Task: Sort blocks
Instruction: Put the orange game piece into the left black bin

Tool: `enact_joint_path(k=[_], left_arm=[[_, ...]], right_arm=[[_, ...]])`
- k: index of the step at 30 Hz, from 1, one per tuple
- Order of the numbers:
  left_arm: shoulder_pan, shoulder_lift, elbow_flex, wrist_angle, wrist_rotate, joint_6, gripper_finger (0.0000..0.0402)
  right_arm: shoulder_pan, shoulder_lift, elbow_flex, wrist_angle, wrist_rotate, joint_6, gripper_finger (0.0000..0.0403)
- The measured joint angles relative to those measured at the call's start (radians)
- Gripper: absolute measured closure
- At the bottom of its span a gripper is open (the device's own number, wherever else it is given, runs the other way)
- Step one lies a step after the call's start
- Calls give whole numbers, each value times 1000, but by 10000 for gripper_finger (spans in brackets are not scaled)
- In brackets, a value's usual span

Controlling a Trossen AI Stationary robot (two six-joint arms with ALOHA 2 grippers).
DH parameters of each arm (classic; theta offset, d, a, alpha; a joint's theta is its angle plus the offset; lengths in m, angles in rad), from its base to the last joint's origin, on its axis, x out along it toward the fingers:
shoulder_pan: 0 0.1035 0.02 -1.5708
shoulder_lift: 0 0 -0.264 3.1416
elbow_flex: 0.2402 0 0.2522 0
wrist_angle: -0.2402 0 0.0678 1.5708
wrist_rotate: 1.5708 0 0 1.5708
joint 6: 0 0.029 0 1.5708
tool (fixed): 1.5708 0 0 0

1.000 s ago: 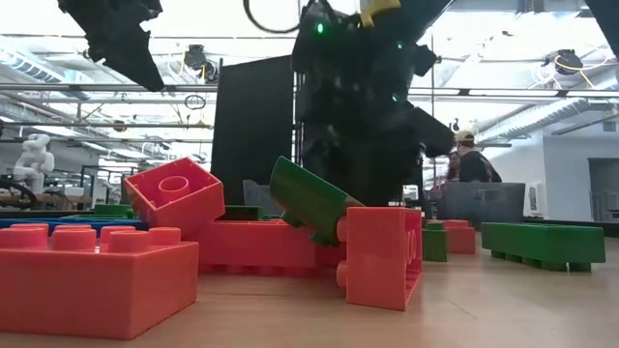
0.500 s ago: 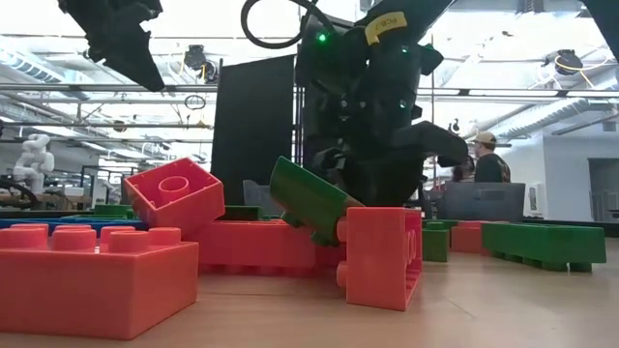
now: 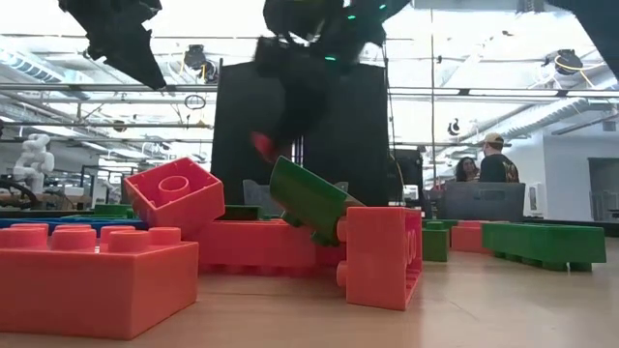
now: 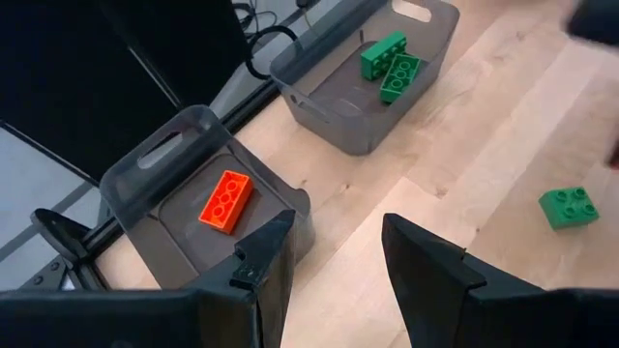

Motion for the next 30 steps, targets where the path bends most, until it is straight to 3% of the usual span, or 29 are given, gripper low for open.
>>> enact_joint_path(k=[6,16,21,26,30], left_arm=[[0,-24,0,2,-17,1,241],[0,-71,0,-18,-35,1,241],[0,-87,0,-23,-36,0,241],[0,-86,0,-24,-36,0,241],[0,-85,0,-23,-36,0,241]], right_arm=[[-137,83,129,279,1,182,281],[-191,475,712,187,-10,235,281],[-230,520,658,371,-24,414,281],[-250,539,659,410,-28,455,281],[-250,538,660,538,11,452,281]])
